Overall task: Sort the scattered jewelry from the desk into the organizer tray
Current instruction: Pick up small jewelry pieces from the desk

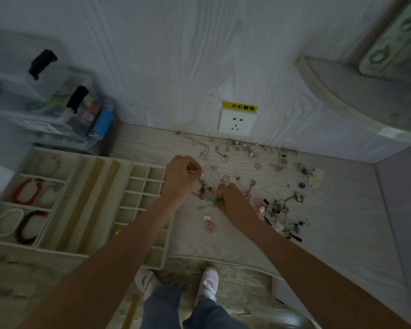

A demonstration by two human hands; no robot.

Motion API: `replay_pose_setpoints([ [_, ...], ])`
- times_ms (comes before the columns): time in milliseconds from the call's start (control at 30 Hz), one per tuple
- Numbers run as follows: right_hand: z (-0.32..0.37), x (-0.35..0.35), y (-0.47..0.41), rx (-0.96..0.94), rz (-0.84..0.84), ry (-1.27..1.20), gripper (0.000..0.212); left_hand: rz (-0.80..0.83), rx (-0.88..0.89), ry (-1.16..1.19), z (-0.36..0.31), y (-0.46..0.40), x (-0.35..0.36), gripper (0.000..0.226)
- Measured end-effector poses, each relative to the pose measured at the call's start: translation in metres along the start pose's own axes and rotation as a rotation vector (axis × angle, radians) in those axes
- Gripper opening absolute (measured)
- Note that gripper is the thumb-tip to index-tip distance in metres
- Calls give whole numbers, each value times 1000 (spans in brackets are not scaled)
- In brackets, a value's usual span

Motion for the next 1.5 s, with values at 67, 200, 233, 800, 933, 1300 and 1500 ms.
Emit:
replay_pose_setpoints([
  [67, 1, 0, 0, 11, 9, -14, 16, 16, -61, 96, 5, 3, -4, 5],
  [200, 9, -11, -4, 71, 17, -108, 34, 144, -185, 305, 16, 13, -3, 12],
  [233, 14, -17, -5, 105, 18, -227, 39, 176, -194, 344, 15, 17, -4, 14],
  [800, 131, -7, -1, 122, 334, -1220, 10, 193, -11, 246, 32, 54, -98, 16],
  [933, 146, 6, 0, 206, 393, -1271, 8, 111, -88, 295, 51, 59, -117, 23],
  [1300, 169, 26, 5, 279, 487, -1313, 14, 13, -134, 443, 75, 76, -134, 27],
  [1500, 178, 34, 7, 304, 575, -1346, 17, -80, -53, 401, 70, 80, -147, 23],
])
Point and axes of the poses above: each hand's wrist, its own y-axis away from the middle knuckle, its own x-axis out of the palm, z = x × y, the point moved 10 cm from there along -y, towards the middle knuckle, and after that the axes turned 3 degrees about -z, right-handed, at the moved point
